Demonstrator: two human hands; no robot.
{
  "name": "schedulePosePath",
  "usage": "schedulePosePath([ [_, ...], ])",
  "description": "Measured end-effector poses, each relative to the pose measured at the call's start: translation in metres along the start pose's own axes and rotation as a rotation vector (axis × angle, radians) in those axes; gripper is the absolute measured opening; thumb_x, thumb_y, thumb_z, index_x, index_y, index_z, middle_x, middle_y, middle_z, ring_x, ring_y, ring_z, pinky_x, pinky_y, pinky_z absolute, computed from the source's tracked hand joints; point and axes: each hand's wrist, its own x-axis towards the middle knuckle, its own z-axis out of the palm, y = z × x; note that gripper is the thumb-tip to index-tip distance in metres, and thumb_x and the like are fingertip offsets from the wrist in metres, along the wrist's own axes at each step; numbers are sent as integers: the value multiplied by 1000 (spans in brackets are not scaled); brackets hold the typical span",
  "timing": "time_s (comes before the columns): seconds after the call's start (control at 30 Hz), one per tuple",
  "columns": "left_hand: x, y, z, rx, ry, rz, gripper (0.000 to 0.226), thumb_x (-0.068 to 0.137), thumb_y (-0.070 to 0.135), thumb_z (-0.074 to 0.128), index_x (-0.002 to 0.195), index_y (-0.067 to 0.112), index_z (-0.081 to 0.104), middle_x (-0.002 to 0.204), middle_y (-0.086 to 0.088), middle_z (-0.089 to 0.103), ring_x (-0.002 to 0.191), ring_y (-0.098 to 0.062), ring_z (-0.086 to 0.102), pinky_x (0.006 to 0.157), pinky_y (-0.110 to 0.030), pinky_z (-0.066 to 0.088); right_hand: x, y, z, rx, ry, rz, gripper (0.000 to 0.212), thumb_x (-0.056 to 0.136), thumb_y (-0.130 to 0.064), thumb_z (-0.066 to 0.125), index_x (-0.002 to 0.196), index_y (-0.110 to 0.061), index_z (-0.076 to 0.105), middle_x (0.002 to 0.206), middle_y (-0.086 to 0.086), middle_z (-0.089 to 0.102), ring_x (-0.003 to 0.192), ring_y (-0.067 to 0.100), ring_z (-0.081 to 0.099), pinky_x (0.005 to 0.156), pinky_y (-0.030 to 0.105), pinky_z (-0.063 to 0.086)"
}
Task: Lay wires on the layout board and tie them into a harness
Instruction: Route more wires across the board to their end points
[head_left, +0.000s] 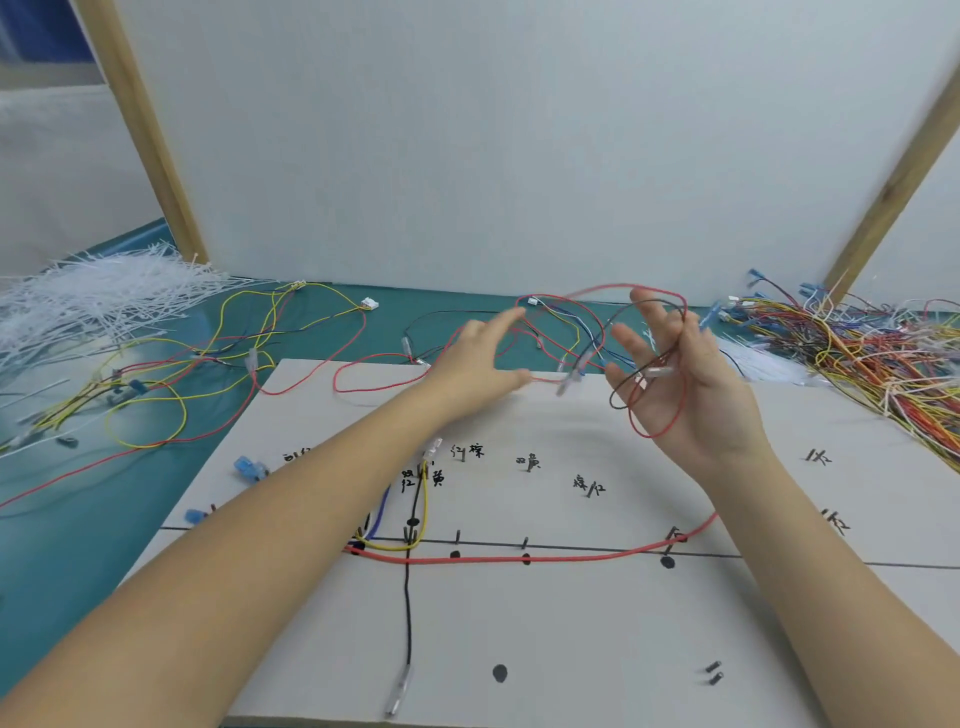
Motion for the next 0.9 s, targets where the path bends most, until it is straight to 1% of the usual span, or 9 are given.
schedulePosePath([
  [0.13,18,-22,-12,-64,172,-143,50,87,26,55,135,28,42,115,-7,51,107,-17,48,82,-21,30,-1,-6,-3,145,-8,34,47,99,-19,28,63,-23,59,107,-6,70,113,12,60,88,35,52],
  [0.23,29,-39,-22,-50,179,-301,45,88,23,53,132,16,47,120,-12,54,109,-25,53,90,-25,37,-1,-7,-2,261,55,4,33,87,-15,36,59,-18,54,77,-4,70,114,19,61,95,35,49],
  [0.3,31,-50,-28,55,151,-359,46,88,18,49,133,10,46,128,-16,48,117,-31,48,98,-31,35,-2,-9,-3,338,104,-38,25,78,-16,41,55,-16,51,57,-5,56,109,21,63,99,37,43],
  [0.4,27,-63,-33,329,62,-390,41,89,18,46,128,5,50,129,-20,39,118,-37,43,98,-36,35,-2,-11,-7,438,186,-88,16,70,-15,44,54,-14,45,46,-3,38,94,22,69,96,40,42],
  [0.53,17,-55,-25,383,95,-201,40,92,21,45,131,24,52,121,-13,44,114,-33,46,98,-41,39,0,-9,-7,390,224,-111,14,53,-15,60,51,-15,47,52,-1,43,75,19,66,90,40,52],
  [0.63,14,-40,-16,316,38,-74,33,95,24,44,125,29,58,117,-7,46,111,-28,49,99,-37,36,1,-7,-7,321,193,-95,14,53,-19,63,52,-17,49,80,2,62,92,21,62,90,39,51],
  [0.73,12,-34,-11,311,-12,-8,30,95,24,46,120,27,62,116,-5,49,110,-24,51,95,-33,38,-1,-7,-6,281,142,-68,12,58,-21,62,54,-19,51,103,1,69,115,18,58,91,33,47],
  [0.8,11,-32,-9,346,1,32,27,95,24,48,116,25,65,114,-4,52,107,-24,53,89,-32,40,-1,-6,-4,249,130,-44,16,68,-20,57,53,-20,52,103,1,71,118,16,57,88,29,47],
  [0.9,8,-29,-9,347,121,63,27,95,19,46,111,21,67,109,-6,57,104,-26,54,81,-32,40,2,0,3,89,190,19,44,89,-17,38,49,-21,54,83,5,73,105,20,64,89,29,44],
])
